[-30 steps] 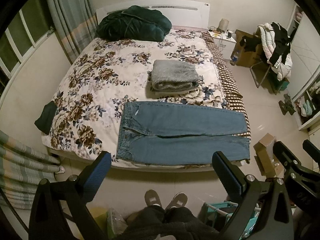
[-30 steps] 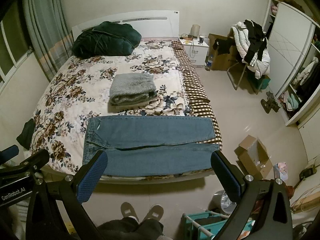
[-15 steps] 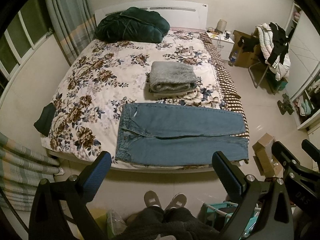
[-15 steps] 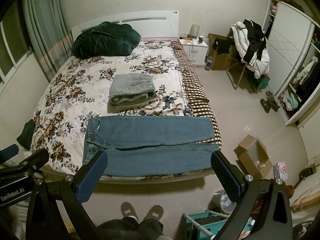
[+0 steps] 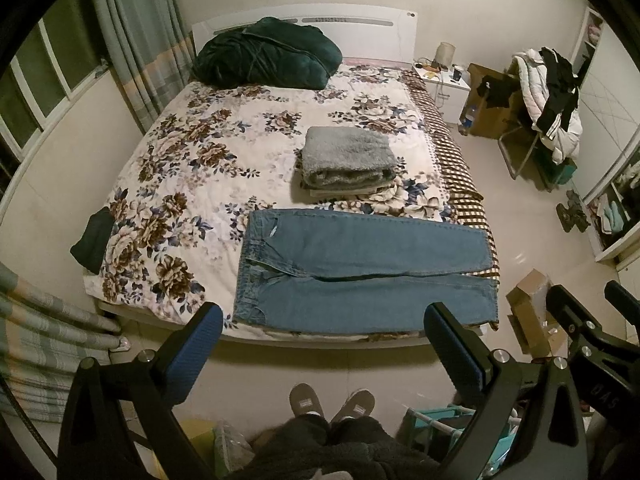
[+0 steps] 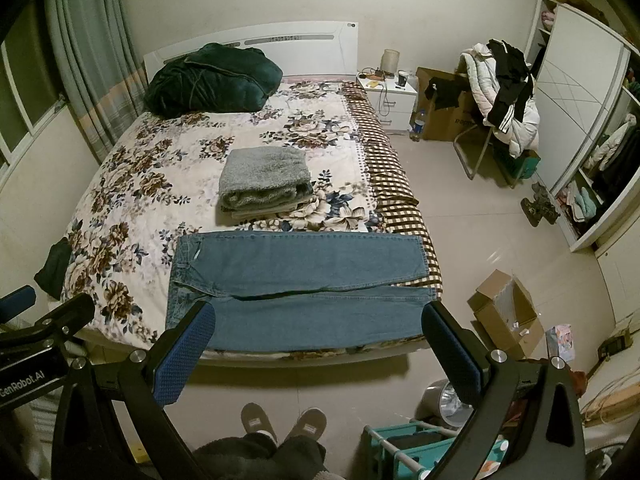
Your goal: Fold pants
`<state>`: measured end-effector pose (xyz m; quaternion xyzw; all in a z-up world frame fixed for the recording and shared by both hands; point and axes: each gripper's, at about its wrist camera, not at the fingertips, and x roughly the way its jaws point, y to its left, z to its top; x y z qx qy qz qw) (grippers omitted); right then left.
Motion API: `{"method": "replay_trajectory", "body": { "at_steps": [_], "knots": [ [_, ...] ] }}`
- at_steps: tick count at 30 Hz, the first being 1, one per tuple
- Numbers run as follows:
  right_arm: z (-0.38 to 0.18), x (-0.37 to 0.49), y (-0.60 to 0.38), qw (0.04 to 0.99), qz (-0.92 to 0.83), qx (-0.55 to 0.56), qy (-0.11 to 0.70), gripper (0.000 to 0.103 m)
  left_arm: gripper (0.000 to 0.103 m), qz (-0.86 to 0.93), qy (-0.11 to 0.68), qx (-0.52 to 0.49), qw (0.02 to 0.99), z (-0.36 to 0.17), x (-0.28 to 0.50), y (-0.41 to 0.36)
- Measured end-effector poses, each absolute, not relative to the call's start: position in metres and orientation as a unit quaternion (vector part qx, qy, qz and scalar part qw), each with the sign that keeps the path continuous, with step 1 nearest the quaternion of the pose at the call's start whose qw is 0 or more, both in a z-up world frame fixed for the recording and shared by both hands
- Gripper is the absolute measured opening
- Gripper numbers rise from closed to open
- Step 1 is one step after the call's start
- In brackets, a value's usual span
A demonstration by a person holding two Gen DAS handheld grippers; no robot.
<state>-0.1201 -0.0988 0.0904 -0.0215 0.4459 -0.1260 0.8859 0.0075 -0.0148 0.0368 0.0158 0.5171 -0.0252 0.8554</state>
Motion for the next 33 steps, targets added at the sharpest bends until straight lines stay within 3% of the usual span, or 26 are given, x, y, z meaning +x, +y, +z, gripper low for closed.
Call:
{"method": "replay_trajectory", "body": {
  "at_steps": [24, 33],
  "knots": [
    [0.089, -0.122, -0.098, 0.886, -0.125, -0.022, 0.446, 0.103, 0.103, -0.026, 0.515, 0.014, 0.857, 0.038, 0.004, -0.014],
    [0.114, -0.119, -0.088, 0.881, -0.118, -0.02, 0.458, 0.103, 0.103, -0.015, 0.517, 0.004, 0.856, 0.048, 0.016, -0.009]
  ]
}}
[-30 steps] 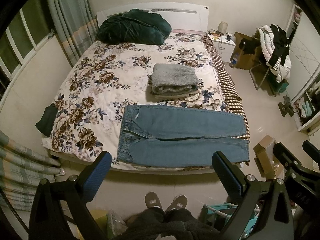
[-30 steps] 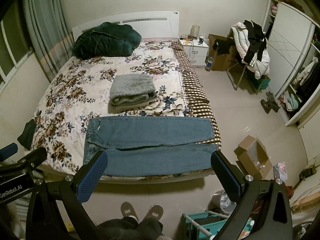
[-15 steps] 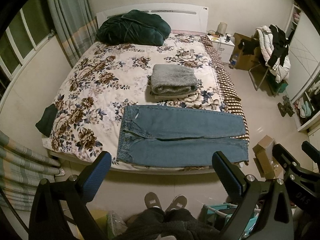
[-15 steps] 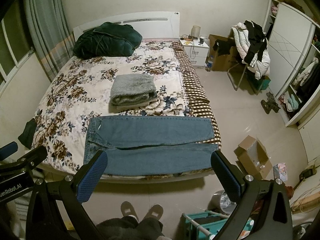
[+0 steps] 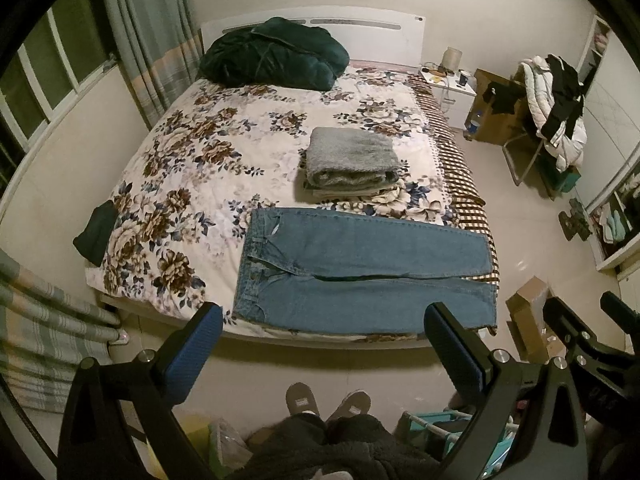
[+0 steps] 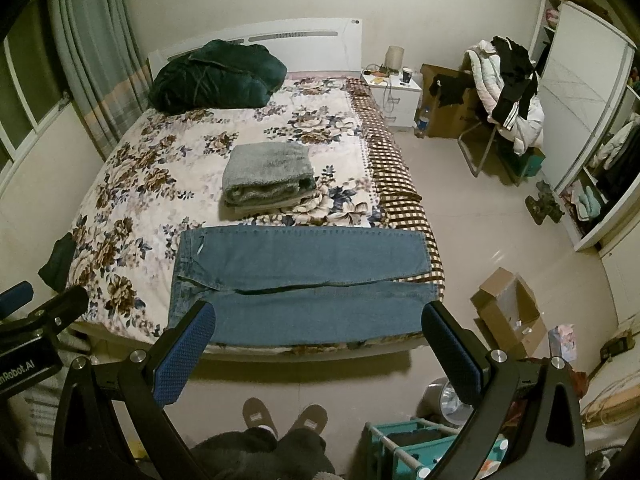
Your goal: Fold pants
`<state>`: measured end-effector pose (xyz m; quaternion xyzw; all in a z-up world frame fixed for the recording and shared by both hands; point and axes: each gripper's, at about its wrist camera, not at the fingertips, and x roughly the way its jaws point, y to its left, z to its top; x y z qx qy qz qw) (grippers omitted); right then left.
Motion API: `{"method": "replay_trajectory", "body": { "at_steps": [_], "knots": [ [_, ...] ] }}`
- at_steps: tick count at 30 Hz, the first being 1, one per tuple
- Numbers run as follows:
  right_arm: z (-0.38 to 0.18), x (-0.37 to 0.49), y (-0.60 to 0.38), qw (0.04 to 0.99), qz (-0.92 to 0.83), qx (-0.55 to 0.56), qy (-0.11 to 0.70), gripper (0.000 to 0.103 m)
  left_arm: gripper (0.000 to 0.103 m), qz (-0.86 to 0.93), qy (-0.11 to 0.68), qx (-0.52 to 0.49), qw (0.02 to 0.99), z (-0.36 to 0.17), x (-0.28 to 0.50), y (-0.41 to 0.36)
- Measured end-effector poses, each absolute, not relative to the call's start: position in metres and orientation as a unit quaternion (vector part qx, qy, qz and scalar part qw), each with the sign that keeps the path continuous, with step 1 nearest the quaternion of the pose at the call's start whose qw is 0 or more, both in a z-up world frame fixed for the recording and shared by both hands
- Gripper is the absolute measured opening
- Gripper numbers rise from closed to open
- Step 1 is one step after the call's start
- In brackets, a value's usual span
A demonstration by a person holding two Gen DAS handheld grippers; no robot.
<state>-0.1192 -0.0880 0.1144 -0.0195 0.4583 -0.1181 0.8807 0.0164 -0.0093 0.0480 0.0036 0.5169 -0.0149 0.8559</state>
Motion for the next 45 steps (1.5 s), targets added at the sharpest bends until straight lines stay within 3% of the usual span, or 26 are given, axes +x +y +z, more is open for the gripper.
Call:
{"method": "replay_trajectory", "body": {
  "at_steps": [8, 16, 21, 33, 40, 45],
  "knots": [
    [0.074, -0.084, -0.135, 0.869, -0.114, -0.008, 0.481, 0.103, 0.103, 0.031, 0.51, -0.007, 0.859, 0.013, 0.04, -0.017],
    [0.003, 0.007, -0.196, 0.855, -0.163, 0.023, 0.492, 0.103, 0.103, 0.105, 0.555, -0.039, 0.824, -0.085, 0.144, 0.008],
    [-0.084, 0.11, -0.248, 0.833, -0.21, 0.058, 0.509, 0.103, 0.103, 0.139, 0.619, -0.077, 0.769, -0.188, 0.23, 0.035],
    [-0.353, 0.332, -0.387, 0.721, -0.311, 0.208, 0.583, 0.103, 0.103, 0.237, 0.704, -0.132, 0.657, -0.424, 0.425, 0.081],
    [-0.446, 0.381, -0.459, 0.667, -0.372, 0.265, 0.588, 0.103, 0.103, 0.265, 0.724, -0.207, 0.603, -0.511, 0.48, 0.098],
    [-0.485, 0.391, -0.488, 0.638, -0.398, 0.293, 0.591, 0.103, 0.103, 0.297, 0.725, -0.208, 0.586, -0.537, 0.484, 0.107]
  ]
}}
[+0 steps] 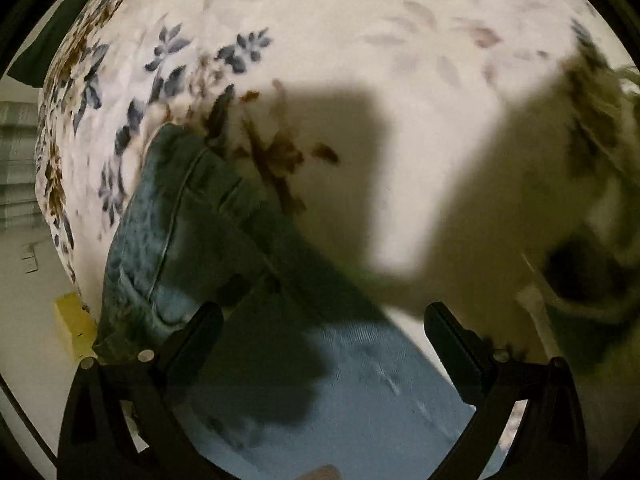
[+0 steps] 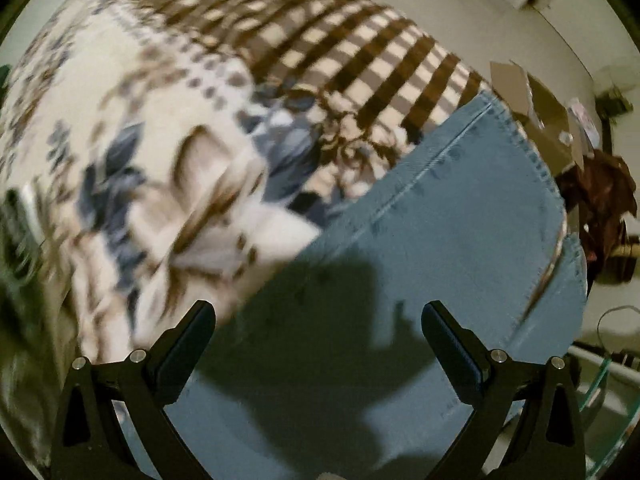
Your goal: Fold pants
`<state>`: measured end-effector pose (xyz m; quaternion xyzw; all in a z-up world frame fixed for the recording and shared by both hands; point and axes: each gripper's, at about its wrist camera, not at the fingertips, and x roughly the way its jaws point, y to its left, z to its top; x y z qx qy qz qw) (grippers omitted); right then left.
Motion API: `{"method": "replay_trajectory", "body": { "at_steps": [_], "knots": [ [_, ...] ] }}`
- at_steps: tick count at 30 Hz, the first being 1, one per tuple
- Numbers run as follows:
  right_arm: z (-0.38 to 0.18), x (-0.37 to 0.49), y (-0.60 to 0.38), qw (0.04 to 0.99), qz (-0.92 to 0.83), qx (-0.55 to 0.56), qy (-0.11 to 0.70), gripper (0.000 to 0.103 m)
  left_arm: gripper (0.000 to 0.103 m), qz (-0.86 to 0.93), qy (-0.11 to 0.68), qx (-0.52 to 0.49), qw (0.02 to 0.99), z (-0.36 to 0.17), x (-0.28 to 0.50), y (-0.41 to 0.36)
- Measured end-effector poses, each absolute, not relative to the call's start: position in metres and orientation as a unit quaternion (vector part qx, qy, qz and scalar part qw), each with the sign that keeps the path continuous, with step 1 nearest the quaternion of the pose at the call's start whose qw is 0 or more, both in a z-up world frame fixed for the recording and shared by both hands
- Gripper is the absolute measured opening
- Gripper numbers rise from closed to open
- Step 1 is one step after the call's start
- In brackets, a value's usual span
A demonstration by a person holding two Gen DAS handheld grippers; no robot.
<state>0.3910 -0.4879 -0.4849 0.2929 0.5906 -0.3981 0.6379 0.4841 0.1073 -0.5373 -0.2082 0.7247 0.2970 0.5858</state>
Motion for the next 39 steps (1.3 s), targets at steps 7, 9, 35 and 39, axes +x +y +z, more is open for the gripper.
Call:
{"method": "replay_trajectory", "body": {
  "at_steps": [7, 9, 35, 39],
  "knots": [
    [-0.514, 0.392, -0.508, 0.624, -0.402, 0.33, 0.583, 0.076, 0.043, 0.282, 0.695, -0.189, 0.634, -0.521, 0.463, 0.102],
    [-0.511, 0.387, -0.51, 0.631, -0.399, 0.338, 0.573, 0.05, 0.035, 0.27, 0.684, -0.19, 0.651, -0.507, 0.452, 0.096],
    [-0.441, 0.086, -0.481, 0.666, -0.313, 0.324, 0.594, 0.005, 0.012, 0.225, 0.661, -0.25, 0.671, -0.48, 0.141, 0.132],
    [-0.482, 0.062, -0.485, 0.647, -0.316, 0.318, 0.616, 0.005, 0.013, 0.239, 0.674, -0.241, 0.656, -0.521, 0.134, 0.127]
  ]
}}
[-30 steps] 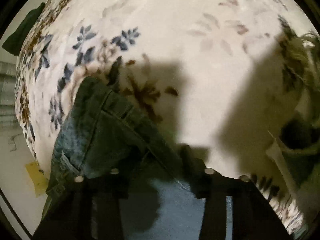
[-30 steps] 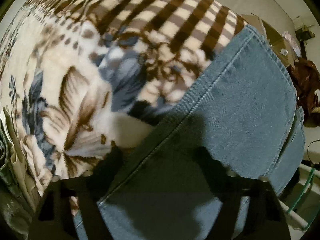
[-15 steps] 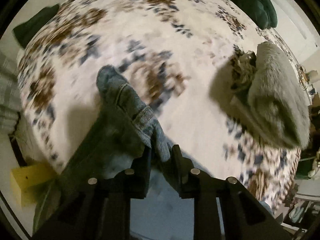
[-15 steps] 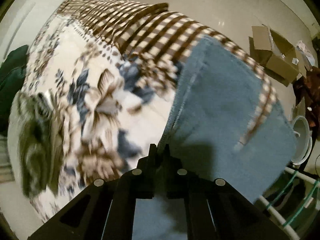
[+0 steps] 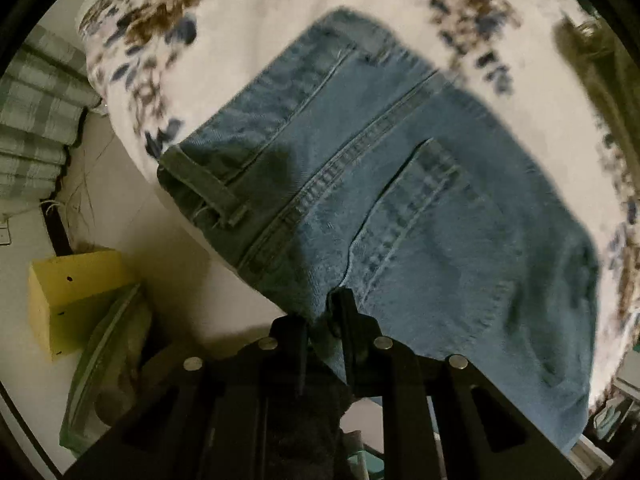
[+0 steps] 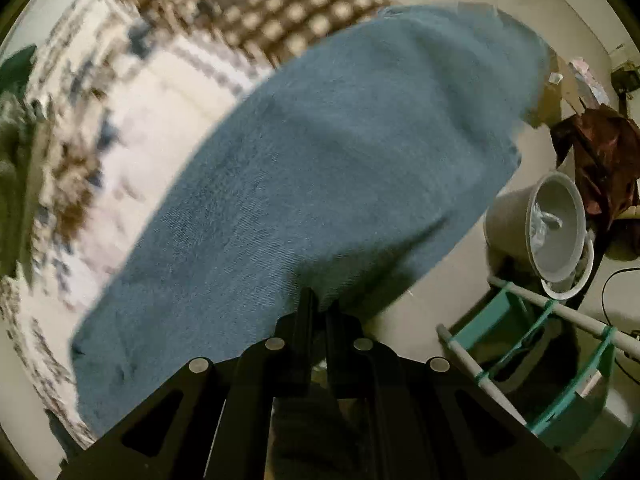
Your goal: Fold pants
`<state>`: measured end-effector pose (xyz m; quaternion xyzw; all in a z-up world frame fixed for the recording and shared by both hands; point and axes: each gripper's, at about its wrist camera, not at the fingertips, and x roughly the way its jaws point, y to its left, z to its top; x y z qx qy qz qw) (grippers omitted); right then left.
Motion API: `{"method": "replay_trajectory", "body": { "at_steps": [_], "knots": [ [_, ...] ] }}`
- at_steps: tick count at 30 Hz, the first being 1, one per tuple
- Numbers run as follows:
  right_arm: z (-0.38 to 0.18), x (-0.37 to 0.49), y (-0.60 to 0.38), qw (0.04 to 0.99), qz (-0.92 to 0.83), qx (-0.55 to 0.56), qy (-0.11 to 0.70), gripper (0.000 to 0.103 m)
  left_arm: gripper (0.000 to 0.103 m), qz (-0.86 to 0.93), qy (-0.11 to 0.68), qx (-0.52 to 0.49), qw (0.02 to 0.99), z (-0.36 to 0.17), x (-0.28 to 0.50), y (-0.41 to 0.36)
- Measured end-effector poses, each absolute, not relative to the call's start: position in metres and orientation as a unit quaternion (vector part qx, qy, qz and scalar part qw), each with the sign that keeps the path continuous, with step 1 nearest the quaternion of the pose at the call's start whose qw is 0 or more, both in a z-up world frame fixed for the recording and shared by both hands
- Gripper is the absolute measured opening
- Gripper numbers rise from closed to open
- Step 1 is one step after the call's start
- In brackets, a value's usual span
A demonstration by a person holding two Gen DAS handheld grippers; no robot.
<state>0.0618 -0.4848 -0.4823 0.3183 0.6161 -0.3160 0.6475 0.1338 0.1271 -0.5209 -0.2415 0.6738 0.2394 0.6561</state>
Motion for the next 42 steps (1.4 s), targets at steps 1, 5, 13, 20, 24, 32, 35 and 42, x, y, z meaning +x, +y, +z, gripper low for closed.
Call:
{"method": "replay_trajectory", "body": {
  "at_steps": [1, 5, 13, 20, 24, 32, 35, 42],
  "knots": [
    [-0.491, 0.058, -0.487, 0.644, -0.313, 0.319, 0.622, 0.005, 0.014, 0.242, 0.673, -0.242, 0.656, -0.523, 0.133, 0.127],
    [-0.516, 0.039, -0.504, 0.619, -0.292, 0.354, 0.637, 0.024, 0.019, 0.23, 0.671, -0.239, 0.664, -0.51, 0.131, 0.122],
    [-0.455, -0.031, -0.571, 0.671, -0.304, 0.435, 0.518, 0.048, 0.088, 0.232, 0.634, -0.141, 0.724, -0.44, 0.132, 0.083],
    [-0.447, -0.032, -0.656, 0.67, -0.37, 0.44, 0.469, 0.048, 0.088, 0.139, 0.647, -0.083, 0.745, -0.441, 0.179, -0.002],
    [-0.455, -0.03, -0.682, 0.633, -0.411, 0.471, 0.457, 0.048, 0.088, 0.085, 0.663, -0.058, 0.741, -0.451, 0.201, -0.057],
    [-0.503, -0.041, -0.684, 0.59, -0.389, 0.559, 0.434, 0.048, 0.088, -0.005, 0.699, 0.0, 0.715, -0.477, 0.201, -0.151],
    [-0.507, -0.04, -0.676, 0.604, -0.384, 0.563, 0.413, 0.035, 0.088, -0.021, 0.706, 0.017, 0.707, -0.482, 0.196, -0.173],
    [-0.469, -0.054, -0.671, 0.645, -0.436, 0.488, 0.394, 0.008, 0.088, -0.041, 0.705, 0.051, 0.706, -0.485, 0.186, -0.201]
  ]
}}
